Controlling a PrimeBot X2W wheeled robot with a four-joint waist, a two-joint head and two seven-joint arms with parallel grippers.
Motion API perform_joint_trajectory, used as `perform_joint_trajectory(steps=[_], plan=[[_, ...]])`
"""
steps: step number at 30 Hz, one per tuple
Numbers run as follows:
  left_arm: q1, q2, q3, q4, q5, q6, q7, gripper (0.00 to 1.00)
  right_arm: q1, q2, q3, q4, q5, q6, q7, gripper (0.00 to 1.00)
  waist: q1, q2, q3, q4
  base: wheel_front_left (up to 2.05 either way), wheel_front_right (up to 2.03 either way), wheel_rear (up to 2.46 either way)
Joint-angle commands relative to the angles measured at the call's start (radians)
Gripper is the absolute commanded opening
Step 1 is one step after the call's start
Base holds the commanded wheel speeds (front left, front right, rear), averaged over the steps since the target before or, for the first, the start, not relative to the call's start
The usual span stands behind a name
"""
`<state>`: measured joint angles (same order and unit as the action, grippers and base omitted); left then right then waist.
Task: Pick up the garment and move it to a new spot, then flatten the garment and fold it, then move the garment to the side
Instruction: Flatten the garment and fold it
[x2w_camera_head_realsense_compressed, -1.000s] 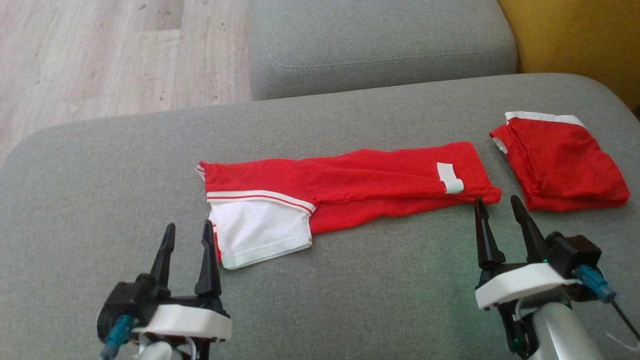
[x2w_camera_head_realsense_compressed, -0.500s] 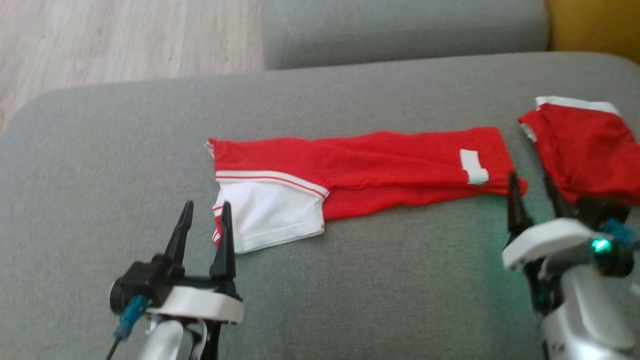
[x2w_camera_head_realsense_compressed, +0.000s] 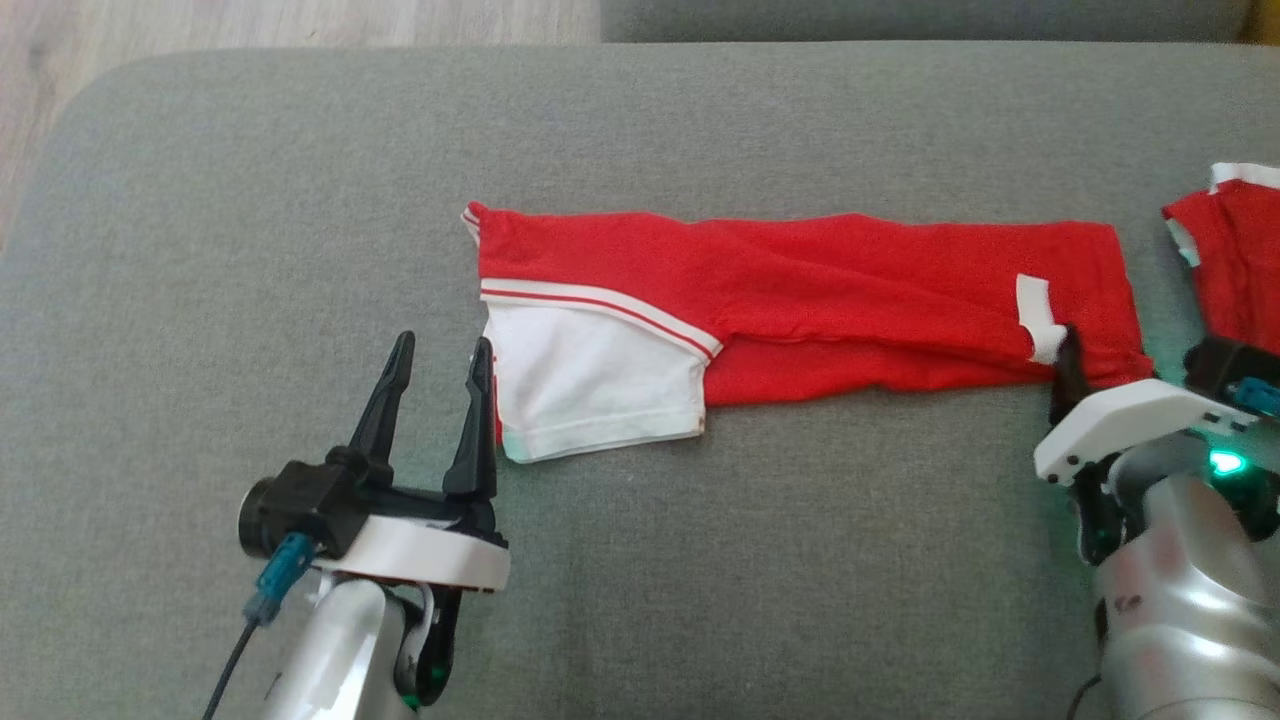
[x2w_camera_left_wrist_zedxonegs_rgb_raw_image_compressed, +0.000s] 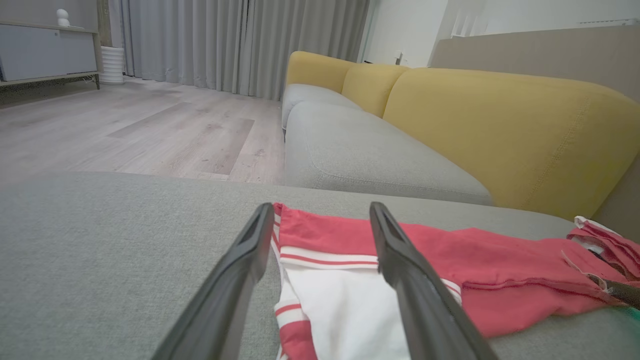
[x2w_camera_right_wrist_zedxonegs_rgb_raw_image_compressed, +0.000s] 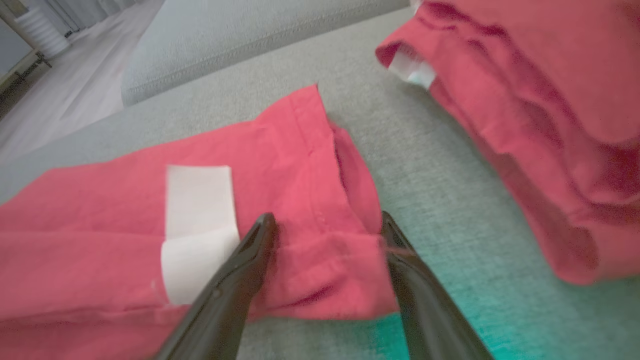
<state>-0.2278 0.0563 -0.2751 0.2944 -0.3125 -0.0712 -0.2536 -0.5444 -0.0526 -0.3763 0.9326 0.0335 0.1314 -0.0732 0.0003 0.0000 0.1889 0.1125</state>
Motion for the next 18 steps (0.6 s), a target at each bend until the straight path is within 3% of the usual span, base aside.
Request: perform_joint_trajectory(steps=[1, 4, 5, 6, 7, 18], plan=[[-0.040, 0.002, 0.026, -0.025, 0.010, -0.001, -0.008, 1.00, -0.041, 0.002, 0.014, 0.005, -0.020, -0.001, 0.000, 1.00, -0.0003, 0.0000, 0.009, 0.008, 0.00, 0.00, 0.00], [-0.044, 0.000, 0.028, -0.024, 0.012, -0.003, -0.008, 1.00, -0.061, 0.002, 0.014, 0.071, -0.041, -0.001, 0.005, 1.00, -0.0003, 0.0000, 0.011, 0.011, 0.00, 0.00, 0.00], [-0.044, 0.000, 0.030, -0.023, 0.012, -0.004, -0.008, 1.00, -0.067, 0.002, 0.018, 0.088, -0.048, -0.001, 0.003, 0.69, -0.0003, 0.0000, 0.011, 0.011, 0.00, 0.00, 0.00], [-0.046, -0.001, 0.032, -0.022, 0.013, -0.004, -0.008, 1.00, -0.072, 0.002, 0.019, 0.101, -0.053, -0.001, -0.004, 0.10, -0.0003, 0.0000, 0.011, 0.010, 0.00, 0.00, 0.00], [-0.047, -0.001, 0.035, -0.021, 0.014, -0.003, -0.008, 1.00, -0.078, 0.002, 0.021, 0.113, -0.057, -0.001, -0.012, 0.00, -0.0003, 0.0000, 0.009, 0.008, 0.00, 0.00, 0.00], [-0.026, -0.004, 0.048, -0.021, 0.012, -0.001, -0.008, 1.00, -0.110, -0.038, 0.031, 0.112, -0.091, -0.001, -0.112, 0.00, -0.0003, 0.0000, -0.056, -0.044, 0.00, 0.00, 0.00]])
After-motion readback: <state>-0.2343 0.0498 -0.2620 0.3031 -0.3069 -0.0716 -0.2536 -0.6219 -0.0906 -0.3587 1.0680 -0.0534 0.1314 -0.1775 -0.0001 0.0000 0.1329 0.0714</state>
